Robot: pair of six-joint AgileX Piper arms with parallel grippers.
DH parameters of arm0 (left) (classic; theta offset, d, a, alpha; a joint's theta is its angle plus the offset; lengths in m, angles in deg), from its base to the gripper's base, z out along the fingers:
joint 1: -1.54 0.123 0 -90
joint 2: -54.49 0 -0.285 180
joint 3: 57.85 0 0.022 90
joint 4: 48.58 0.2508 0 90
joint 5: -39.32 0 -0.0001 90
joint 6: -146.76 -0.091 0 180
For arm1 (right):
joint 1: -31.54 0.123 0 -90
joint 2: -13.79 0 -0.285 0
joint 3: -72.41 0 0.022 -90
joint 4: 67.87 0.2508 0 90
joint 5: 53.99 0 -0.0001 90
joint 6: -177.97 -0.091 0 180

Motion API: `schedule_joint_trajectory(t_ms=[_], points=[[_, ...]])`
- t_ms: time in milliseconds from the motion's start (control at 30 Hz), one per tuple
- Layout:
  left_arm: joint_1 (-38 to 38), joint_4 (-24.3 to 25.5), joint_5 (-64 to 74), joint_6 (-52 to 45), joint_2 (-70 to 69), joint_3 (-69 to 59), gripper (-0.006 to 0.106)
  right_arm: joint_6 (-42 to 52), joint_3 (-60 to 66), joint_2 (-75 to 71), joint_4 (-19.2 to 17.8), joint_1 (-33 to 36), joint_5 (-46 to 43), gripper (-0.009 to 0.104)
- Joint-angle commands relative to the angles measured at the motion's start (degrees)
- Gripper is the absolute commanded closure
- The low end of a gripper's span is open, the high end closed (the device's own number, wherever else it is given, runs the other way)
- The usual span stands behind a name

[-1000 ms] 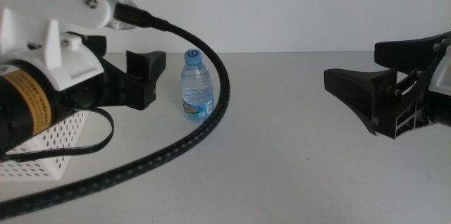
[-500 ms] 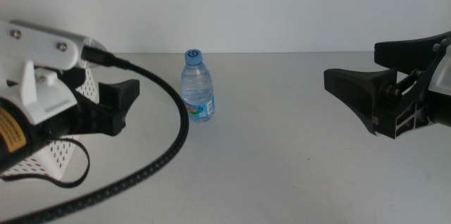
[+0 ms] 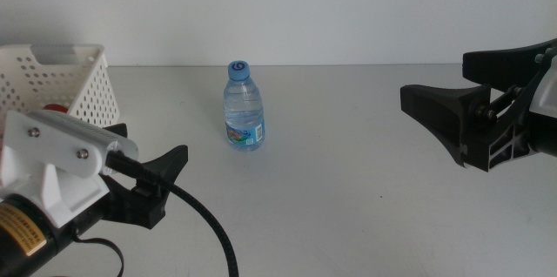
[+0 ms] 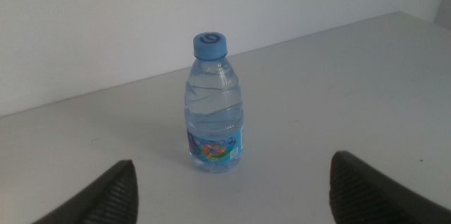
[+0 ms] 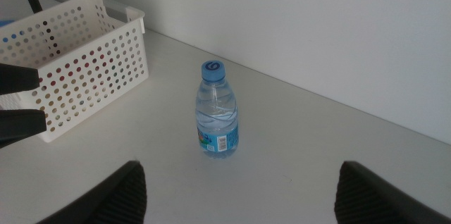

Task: Use arms to grab the bottles and put them into the dustbin to the left of the table.

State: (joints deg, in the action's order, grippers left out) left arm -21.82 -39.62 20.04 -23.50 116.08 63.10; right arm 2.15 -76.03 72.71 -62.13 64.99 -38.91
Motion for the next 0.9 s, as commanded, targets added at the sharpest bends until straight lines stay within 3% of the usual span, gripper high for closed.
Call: schedule_joint_trajectory(t_ms=[0, 533, 733, 867], points=[[0.1, -1.4, -5.3, -0.8, -0.7, 1.3, 0.008, 0.5, -1.9, -0.5, -0.3, 0.2, -4.1, 0.024], [0.1, 1.6, -13.7, -3.6, 0.8, 1.5, 0.008, 0.5, -1.9, -0.5, -0.3, 0.2, -4.1, 0.024], [0.1, -4.3, -24.2, -5.5, 12.5, 4.5, 0.008, 0.5, -1.9, -0.5, -0.3, 0.2, -4.1, 0.024], [0.1, -4.2, -24.7, -4.7, 20.9, 10.6, 0.008, 0.5, -1.9, -0.5, -0.3, 0.2, -4.1, 0.024]])
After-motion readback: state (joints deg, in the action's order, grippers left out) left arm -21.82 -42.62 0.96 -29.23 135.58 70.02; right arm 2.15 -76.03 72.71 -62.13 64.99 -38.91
